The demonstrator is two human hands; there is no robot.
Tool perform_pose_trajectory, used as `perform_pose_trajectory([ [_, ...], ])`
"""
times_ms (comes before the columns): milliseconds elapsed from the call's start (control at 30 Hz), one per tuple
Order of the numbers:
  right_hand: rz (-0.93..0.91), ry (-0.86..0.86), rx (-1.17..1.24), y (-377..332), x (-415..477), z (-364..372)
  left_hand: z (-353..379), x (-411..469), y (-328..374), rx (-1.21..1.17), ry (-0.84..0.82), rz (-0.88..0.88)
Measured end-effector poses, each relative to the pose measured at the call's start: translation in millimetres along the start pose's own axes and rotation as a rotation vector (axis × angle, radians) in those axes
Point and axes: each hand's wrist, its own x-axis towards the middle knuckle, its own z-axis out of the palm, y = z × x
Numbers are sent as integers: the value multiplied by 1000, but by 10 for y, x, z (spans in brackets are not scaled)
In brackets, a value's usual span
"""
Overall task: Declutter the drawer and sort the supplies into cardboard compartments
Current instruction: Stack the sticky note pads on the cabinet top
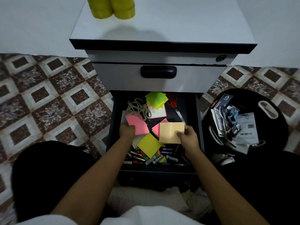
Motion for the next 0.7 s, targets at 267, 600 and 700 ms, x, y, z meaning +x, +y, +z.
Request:
perform_pose_trajectory([
  [267, -220, -235, -52, -463, -153, -8, -418, -478, 276, 229, -213, 265],
  [600, -287, -277, -92, -740, -296, 71, -268, -902, 810, -135, -503, 139],
  [700, -305, -316, -59, -801, -360, 9, -195, -1009, 954, -262, -507, 159],
])
